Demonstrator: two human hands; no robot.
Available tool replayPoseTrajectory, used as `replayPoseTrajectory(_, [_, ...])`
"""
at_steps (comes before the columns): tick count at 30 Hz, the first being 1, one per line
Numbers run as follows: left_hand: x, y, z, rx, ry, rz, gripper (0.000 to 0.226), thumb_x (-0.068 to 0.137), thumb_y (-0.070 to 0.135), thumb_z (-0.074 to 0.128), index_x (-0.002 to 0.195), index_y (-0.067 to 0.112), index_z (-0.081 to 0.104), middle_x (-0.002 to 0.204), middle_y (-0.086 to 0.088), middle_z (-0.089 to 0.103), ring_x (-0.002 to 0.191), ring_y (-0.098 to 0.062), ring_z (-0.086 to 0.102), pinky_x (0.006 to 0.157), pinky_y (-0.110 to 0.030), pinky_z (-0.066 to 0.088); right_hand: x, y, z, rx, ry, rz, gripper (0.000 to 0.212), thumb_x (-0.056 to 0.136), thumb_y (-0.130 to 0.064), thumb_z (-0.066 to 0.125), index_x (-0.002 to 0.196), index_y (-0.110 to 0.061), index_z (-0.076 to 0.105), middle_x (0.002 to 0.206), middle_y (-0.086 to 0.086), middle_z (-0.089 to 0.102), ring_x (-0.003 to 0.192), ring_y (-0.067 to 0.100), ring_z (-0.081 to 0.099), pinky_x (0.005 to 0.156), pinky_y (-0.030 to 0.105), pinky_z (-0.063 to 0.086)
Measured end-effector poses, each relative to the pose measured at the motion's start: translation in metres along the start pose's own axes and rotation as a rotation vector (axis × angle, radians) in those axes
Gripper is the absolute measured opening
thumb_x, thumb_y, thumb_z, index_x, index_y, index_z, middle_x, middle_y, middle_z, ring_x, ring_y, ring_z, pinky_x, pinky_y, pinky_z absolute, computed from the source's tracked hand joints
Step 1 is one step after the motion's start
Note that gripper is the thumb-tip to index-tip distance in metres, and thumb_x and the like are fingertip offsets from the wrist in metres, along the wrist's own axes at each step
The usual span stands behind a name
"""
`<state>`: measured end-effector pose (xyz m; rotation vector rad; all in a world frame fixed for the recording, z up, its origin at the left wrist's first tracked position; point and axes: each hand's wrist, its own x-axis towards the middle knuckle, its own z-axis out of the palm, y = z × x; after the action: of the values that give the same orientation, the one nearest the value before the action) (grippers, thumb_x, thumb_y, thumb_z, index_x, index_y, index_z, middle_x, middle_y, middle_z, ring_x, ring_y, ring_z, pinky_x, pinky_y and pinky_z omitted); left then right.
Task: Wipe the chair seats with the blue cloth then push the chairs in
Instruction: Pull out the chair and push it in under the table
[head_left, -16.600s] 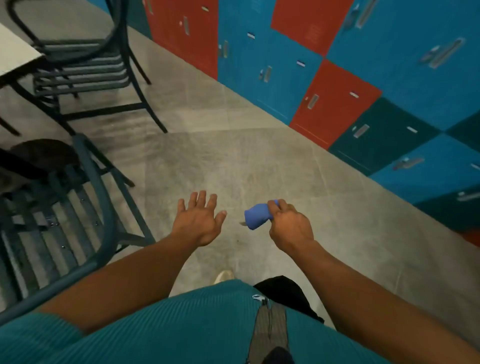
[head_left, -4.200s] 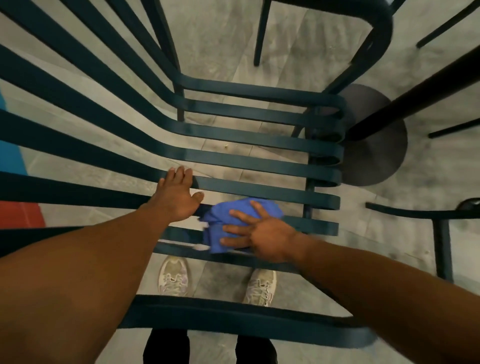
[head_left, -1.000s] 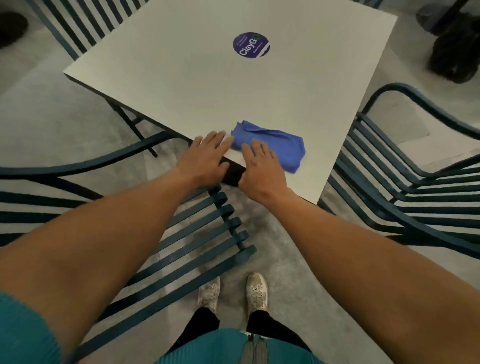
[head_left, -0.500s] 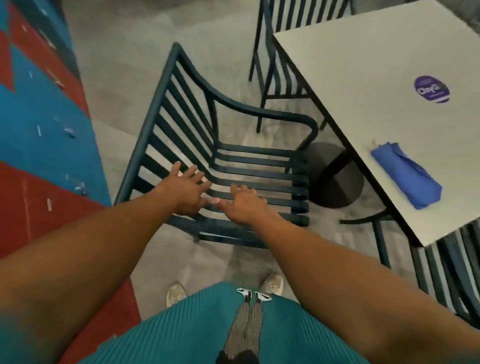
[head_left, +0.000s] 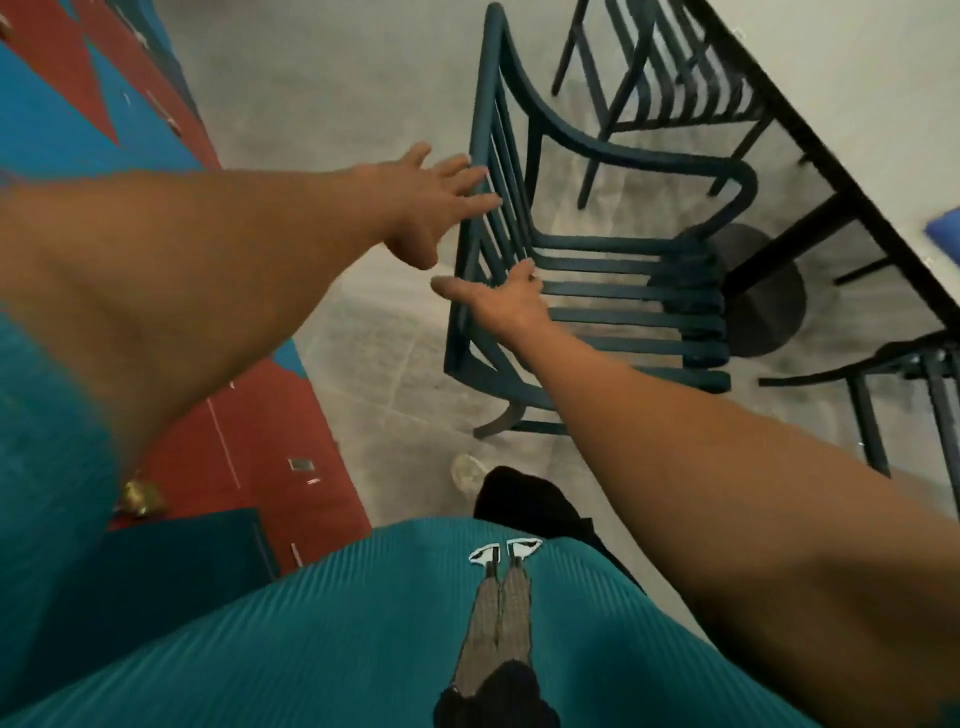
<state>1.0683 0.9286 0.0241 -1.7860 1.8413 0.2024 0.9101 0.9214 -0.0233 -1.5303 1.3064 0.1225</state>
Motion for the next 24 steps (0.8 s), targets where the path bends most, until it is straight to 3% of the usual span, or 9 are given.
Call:
replayPoseTrajectory(4, [0.042,-0.025,0.004,0.076,0.139,0.058,0.119,0.072,0.027,0.079,0.152,0.030,-0.009,0.162,-0.009,-0.010,0.148,-0.027,-0.008,0.118,-0.054,0.005,0.020,-0.035,0.012,0.052,0.123,0.015,0.129,0.068,-0.063,0.072,0.150,-0.012,-0.014,0.160,0.015,-0.010,0.146,0.037,-0.009,0.116,0.057,0.007])
replayPoseTrajectory(10, [0.120,-0.083,-0.009,0.271,0.231,0.195,0.121,0.067,0.026,0.085,0.153,0.029,0.000,0.161,-0.011,-0.008,0.148,-0.027,-0.009,0.118,-0.056,0.004,0.078,-0.084,0.021,0.146,0.260,0.108,0.122,0.073,-0.050,0.074,0.150,-0.008,-0.012,0.160,0.018,-0.007,0.146,0.039,-0.003,0.115,0.057,0.012])
replayPoseTrajectory(12, [0.155,-0.098,-0.019,0.378,0.236,0.315,0.116,0.068,0.031,0.082,0.153,0.030,0.003,0.162,-0.012,-0.006,0.148,-0.027,-0.007,0.118,-0.057,0.004,0.095,-0.092,0.020,0.169,0.255,0.177,0.096,0.080,-0.039,0.070,0.149,-0.004,0.012,0.156,0.020,0.021,0.140,0.037,0.025,0.108,0.049,0.031])
replayPoseTrajectory(14, [0.187,-0.107,-0.028,0.459,0.228,0.477,0.106,0.071,0.035,0.077,0.152,0.034,0.010,0.162,-0.009,-0.003,0.148,-0.027,-0.007,0.117,-0.059,0.003,0.103,-0.095,0.019,0.157,0.295,0.191,0.051,0.085,-0.030,0.062,0.129,-0.007,0.048,0.131,0.013,0.056,0.113,0.032,0.056,0.084,0.037,0.046])
replayPoseTrajectory(16, [0.210,-0.111,-0.032,0.499,0.162,0.628,0.090,0.077,0.036,0.068,0.151,0.036,0.018,0.163,-0.004,0.003,0.149,-0.024,-0.008,0.118,-0.057,0.000,0.102,-0.097,0.020,0.137,0.329,0.207,0.034,0.087,-0.025,0.060,0.117,-0.011,0.055,0.117,0.009,0.062,0.102,0.029,0.060,0.072,0.032,0.043])
replayPoseTrajectory(18, [0.221,-0.112,-0.033,0.550,0.079,0.733,0.074,0.084,0.035,0.058,0.149,0.037,0.025,0.162,0.002,0.011,0.149,-0.020,-0.004,0.119,-0.054,-0.002,0.101,-0.100,0.020,0.111,0.337,0.221,0.033,0.086,-0.022,0.060,0.117,-0.012,0.054,0.115,0.008,0.062,0.101,0.028,0.060,0.071,0.031,0.041])
replayPoseTrajectory(21, [0.225,-0.114,-0.033,0.538,-0.016,0.779,0.063,0.087,0.036,0.054,0.146,0.038,0.033,0.157,0.006,0.030,0.146,-0.020,0.020,0.119,-0.046,0.019,0.100,-0.105,0.017,0.059,0.326,0.222,0.033,0.085,-0.018,0.058,0.116,-0.011,0.052,0.111,0.010,0.061,0.097,0.030,0.060,0.070,0.032,0.039])
replayPoseTrajectory(23, [0.225,-0.114,-0.034,0.496,-0.063,0.747,0.058,0.084,0.038,0.056,0.140,0.042,0.040,0.139,0.005,0.053,0.127,-0.021,0.048,0.101,-0.043,0.045,0.099,-0.104,0.016,0.052,0.312,0.223,0.034,0.085,-0.017,0.058,0.117,-0.011,0.051,0.109,0.009,0.061,0.087,0.026,0.057,0.068,0.031,0.039])
replayPoseTrajectory(24, [0.225,-0.113,-0.036,0.496,-0.087,0.739,0.054,0.083,0.040,0.055,0.136,0.043,0.043,0.125,0.006,0.060,0.112,-0.019,0.057,0.089,-0.038,0.051,0.099,-0.104,0.015,0.051,0.306,0.226,0.036,0.085,-0.017,0.058,0.120,-0.012,0.050,0.108,0.008,0.062,0.082,0.022,0.052,0.067,0.030,0.039])
